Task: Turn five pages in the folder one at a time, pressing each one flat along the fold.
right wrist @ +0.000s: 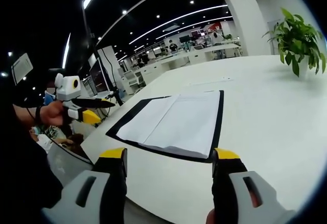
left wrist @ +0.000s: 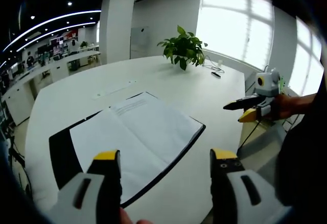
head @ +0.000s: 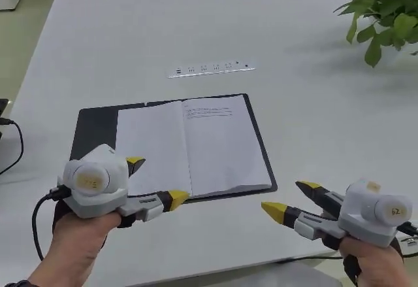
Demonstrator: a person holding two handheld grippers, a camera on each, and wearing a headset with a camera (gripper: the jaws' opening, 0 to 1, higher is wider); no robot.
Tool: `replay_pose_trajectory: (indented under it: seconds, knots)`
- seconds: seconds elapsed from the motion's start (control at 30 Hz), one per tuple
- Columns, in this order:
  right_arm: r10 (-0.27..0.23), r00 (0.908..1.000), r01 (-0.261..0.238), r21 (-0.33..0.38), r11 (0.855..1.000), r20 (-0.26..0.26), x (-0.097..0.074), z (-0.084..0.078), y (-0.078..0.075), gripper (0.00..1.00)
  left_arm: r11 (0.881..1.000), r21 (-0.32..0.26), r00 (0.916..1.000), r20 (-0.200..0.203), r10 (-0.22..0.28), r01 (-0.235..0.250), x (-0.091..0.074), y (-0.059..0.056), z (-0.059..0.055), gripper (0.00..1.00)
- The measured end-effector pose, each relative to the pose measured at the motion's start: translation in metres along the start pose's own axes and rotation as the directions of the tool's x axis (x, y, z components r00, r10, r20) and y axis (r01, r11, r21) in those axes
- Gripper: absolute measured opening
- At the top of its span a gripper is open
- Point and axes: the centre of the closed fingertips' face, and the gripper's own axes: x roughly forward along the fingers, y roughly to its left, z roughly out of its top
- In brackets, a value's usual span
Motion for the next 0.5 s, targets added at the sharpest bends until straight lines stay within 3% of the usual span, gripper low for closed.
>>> replay_pose_trajectory:
  seconds: [0.3, 0.5]
  knots:
    - [-0.011, 0.9997, 0.01, 0.028, 1.0, 0.021, -0.003, 0.003, -0.007, 0.66, 0.998, 0.028, 0.9981, -0.006, -0.061, 0.061, 0.029, -0.02, 0.014, 0.7]
    - [-0.011, 0.9998, 0.01, 0.035, 0.999, 0.018, -0.003, 0.001, -0.007, 0.65, 0.995, 0.039, 0.9959, -0.013, -0.09, 0.09, 0.047, -0.028, 0.019, 0.69]
